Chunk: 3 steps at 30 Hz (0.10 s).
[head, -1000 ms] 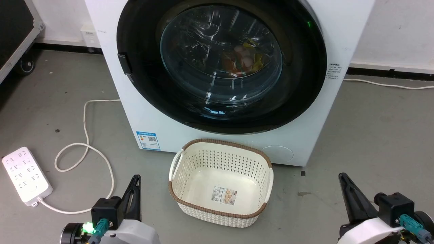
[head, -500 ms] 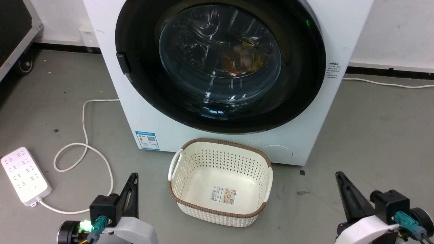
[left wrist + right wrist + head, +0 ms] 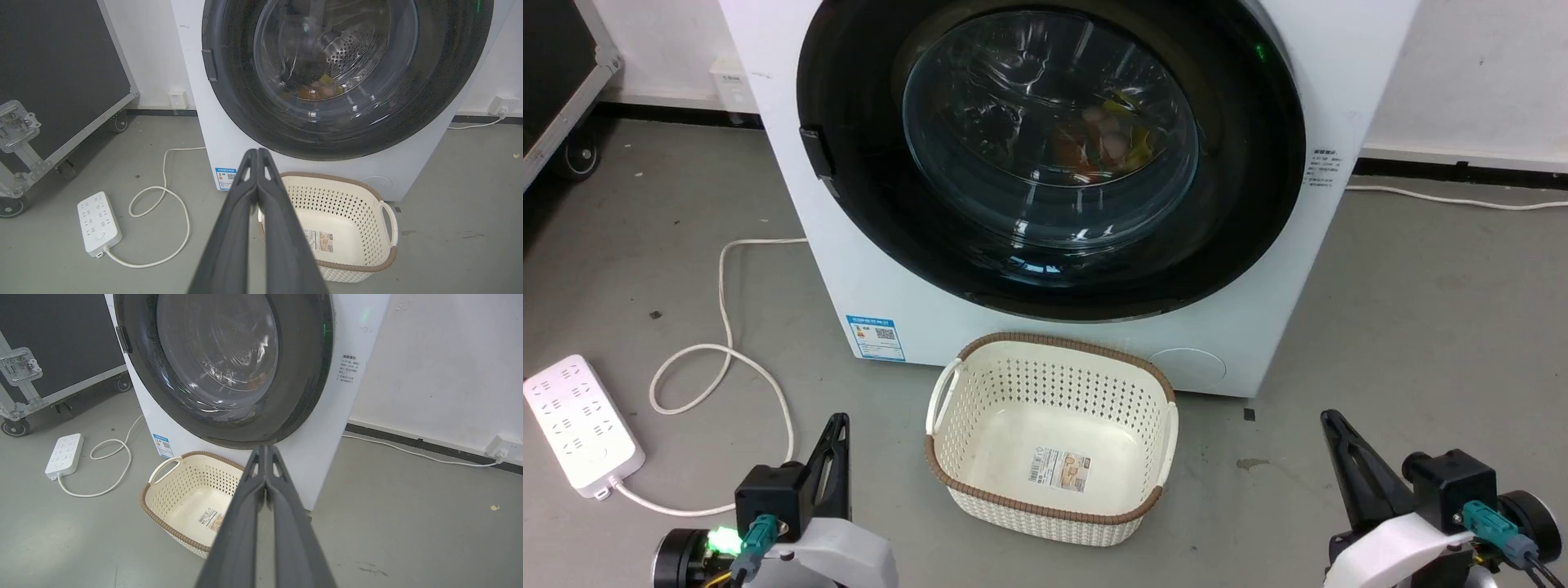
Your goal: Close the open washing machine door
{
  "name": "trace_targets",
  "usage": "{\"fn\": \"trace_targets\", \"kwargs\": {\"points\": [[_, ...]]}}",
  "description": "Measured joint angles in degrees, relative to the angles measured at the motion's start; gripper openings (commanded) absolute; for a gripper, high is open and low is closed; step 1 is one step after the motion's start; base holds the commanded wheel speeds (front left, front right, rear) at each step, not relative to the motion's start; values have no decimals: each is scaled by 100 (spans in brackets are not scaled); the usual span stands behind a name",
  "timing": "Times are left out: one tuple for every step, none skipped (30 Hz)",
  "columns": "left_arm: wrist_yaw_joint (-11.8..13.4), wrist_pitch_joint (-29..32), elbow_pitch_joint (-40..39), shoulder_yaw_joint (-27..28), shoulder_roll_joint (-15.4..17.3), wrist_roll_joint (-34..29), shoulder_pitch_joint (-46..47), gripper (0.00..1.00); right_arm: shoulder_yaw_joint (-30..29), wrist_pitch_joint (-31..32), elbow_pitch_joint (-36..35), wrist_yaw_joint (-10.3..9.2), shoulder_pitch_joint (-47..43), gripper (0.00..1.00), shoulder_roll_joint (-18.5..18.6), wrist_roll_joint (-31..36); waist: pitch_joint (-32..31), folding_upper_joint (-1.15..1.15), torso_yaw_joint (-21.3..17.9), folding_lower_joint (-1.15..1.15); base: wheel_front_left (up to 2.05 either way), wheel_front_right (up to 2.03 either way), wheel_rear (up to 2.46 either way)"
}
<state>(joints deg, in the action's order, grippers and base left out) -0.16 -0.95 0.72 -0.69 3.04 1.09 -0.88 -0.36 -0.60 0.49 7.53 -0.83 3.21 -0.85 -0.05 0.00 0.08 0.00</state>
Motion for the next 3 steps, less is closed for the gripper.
{"fn": "trace_targets", "kwargs": {"points": [[0,21,-7,4,0,-4,0,0,3,2,-1,0,0,0,0,3,1,0,-1,0,0,0,0],[0,44,-13,12,-1,-19,1,0,9,8,-2,0,1,0,0,19,2,0,-3,0,0,0,0],[0,51,-21,19,-2,-44,1,0,14,15,-4,0,1,0,-1,36,3,0,-4,0,0,0,0]]}}
